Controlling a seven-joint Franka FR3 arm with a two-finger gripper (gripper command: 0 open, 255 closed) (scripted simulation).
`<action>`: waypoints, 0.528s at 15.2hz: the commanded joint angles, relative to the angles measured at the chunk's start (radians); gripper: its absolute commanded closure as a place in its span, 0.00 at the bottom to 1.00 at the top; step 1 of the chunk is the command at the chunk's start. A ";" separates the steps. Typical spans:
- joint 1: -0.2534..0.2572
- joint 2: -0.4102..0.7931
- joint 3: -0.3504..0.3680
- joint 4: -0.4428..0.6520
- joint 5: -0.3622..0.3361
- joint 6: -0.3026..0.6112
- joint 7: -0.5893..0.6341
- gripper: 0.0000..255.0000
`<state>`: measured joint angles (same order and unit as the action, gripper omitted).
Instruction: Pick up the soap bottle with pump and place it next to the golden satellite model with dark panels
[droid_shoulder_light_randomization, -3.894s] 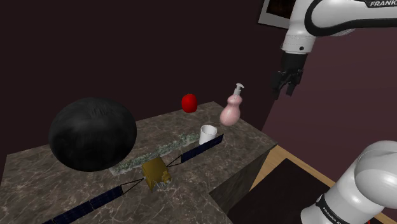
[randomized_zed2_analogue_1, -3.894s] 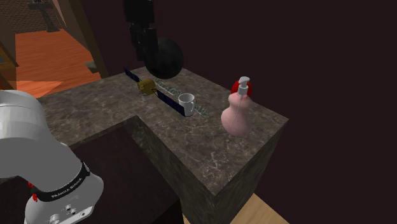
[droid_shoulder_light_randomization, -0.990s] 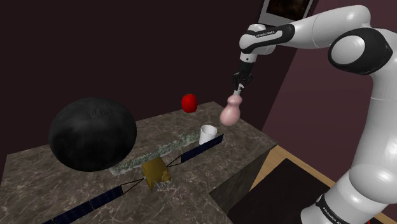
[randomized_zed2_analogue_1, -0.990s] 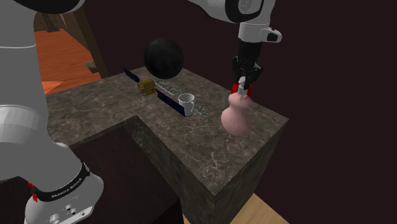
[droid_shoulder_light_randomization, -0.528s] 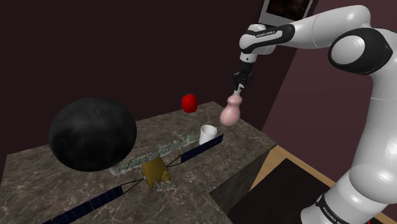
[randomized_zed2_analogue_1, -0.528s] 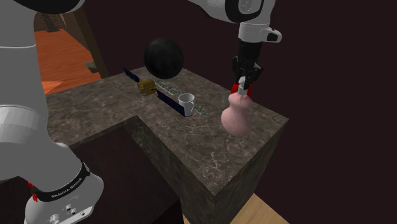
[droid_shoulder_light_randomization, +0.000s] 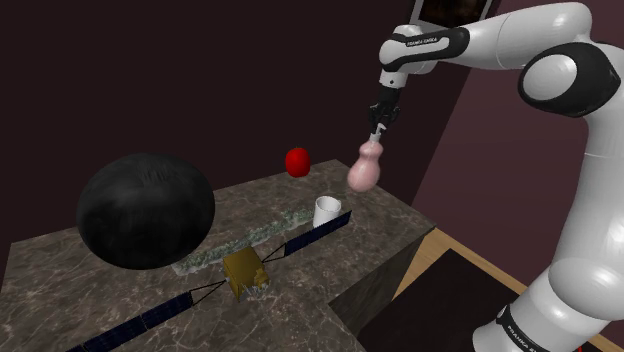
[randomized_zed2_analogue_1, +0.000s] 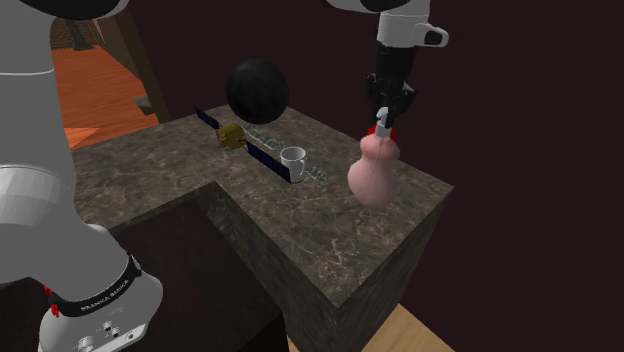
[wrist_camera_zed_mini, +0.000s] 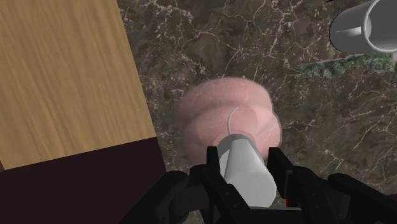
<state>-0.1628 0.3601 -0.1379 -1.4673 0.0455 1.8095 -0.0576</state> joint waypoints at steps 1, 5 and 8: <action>-0.002 -0.001 -0.001 0.029 0.000 -0.030 -0.001 1.00; -0.003 0.000 -0.001 0.085 0.000 -0.084 -0.001 1.00; -0.005 0.004 -0.002 0.131 0.000 -0.126 -0.001 1.00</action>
<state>-0.1664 0.3627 -0.1391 -1.3545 0.0454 1.6997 -0.0573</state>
